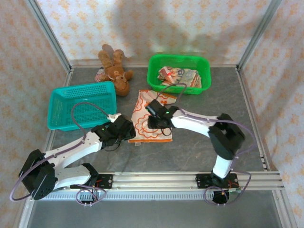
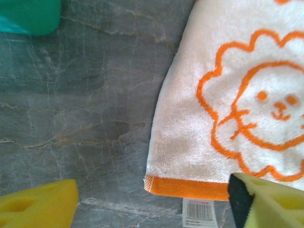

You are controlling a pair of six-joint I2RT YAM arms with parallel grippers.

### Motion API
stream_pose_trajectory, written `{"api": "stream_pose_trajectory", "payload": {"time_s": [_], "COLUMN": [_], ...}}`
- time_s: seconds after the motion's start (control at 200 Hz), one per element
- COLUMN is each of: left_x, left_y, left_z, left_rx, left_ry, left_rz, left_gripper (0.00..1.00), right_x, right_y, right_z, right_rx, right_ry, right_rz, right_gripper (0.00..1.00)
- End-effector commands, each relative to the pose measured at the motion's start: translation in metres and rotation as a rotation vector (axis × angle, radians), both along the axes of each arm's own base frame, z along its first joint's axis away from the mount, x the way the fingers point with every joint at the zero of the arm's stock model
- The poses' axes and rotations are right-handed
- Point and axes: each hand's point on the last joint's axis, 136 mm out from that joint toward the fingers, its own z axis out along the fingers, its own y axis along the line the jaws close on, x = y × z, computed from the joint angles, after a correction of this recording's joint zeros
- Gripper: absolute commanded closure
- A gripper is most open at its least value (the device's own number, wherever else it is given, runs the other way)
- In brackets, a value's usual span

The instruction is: Fold and stack the towels

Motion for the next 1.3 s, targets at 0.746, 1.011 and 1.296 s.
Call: {"api": "stream_pose_trajectory", "payload": {"time_s": [0.746, 1.011, 1.296], "left_x": [-0.006, -0.007, -0.006], "left_y": [-0.025, -0.027, -0.035], "left_z": [-0.065, -0.08, -0.076], "left_rx": [0.075, 0.106, 0.108], "left_ry": [0.17, 0.196, 0.183], "left_rz": [-0.103, -0.112, -0.118], "left_gripper": [0.64, 0.67, 1.0], "right_x": [-0.069, -0.067, -0.063], "right_y": [-0.074, -0.065, -0.065], "right_z": [-0.05, -0.068, -0.059], "right_rx": [-0.084, -0.111, -0.105], "right_ry": [0.103, 0.129, 0.095], "right_rz": [-0.098, -0.074, -0.071], "right_gripper": [0.6, 0.61, 1.0]}}
